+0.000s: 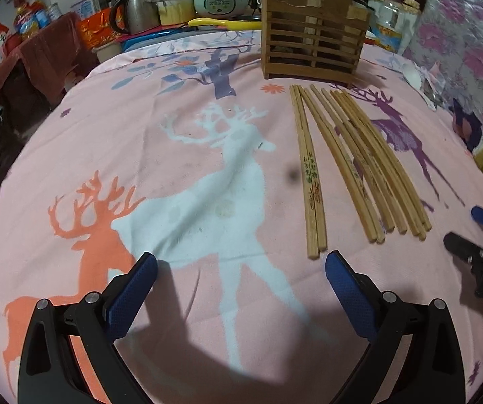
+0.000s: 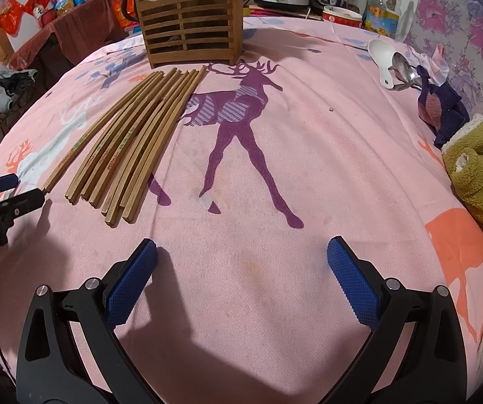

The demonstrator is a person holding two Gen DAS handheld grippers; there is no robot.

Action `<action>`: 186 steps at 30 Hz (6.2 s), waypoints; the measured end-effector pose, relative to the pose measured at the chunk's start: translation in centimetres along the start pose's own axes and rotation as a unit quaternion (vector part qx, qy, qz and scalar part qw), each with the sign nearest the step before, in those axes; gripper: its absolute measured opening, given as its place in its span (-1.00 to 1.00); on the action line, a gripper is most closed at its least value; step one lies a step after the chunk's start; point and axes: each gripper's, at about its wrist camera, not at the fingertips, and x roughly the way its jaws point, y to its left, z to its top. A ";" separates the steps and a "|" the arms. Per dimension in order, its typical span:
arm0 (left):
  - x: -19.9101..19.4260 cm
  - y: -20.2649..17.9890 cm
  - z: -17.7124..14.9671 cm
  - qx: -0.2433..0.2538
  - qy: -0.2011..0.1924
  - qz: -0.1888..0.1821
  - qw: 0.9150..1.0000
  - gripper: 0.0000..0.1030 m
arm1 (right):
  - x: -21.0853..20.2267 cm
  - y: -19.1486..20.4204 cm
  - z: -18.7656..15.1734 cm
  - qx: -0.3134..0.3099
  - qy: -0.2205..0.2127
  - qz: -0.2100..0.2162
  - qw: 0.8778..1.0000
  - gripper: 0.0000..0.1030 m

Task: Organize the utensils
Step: 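Move the left tool toward a bamboo chopstick while the right tool approaches another, then close the left tool on one chopstick while the right tool grips another, then lift the left tool's chopstick over the wooden holder while the right tool carries its own, then open the left tool over the holder while the right tool releases its chopstick, then move both tools back down toward the remaining chopsticks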

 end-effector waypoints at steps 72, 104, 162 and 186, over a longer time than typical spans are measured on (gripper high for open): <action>1.8 -1.1 2.5 0.047 -0.022 -0.016 0.999 0.06 | 0.5 2.9 1.9 -0.064 -0.026 0.058 0.996 -0.19; -5.5 -1.1 4.2 0.024 -0.118 -0.046 0.992 -0.89 | -5.2 0.7 3.2 -0.016 -0.146 0.049 0.988 -0.87; -10.2 1.1 19.9 -0.062 -0.240 -0.034 0.968 0.57 | -10.1 -1.9 18.6 0.076 -0.269 0.072 0.958 -0.15; -1.2 0.1 4.0 -0.048 -0.067 -0.051 0.995 0.73 | -2.2 -3.2 4.5 0.117 -0.122 0.088 0.982 0.51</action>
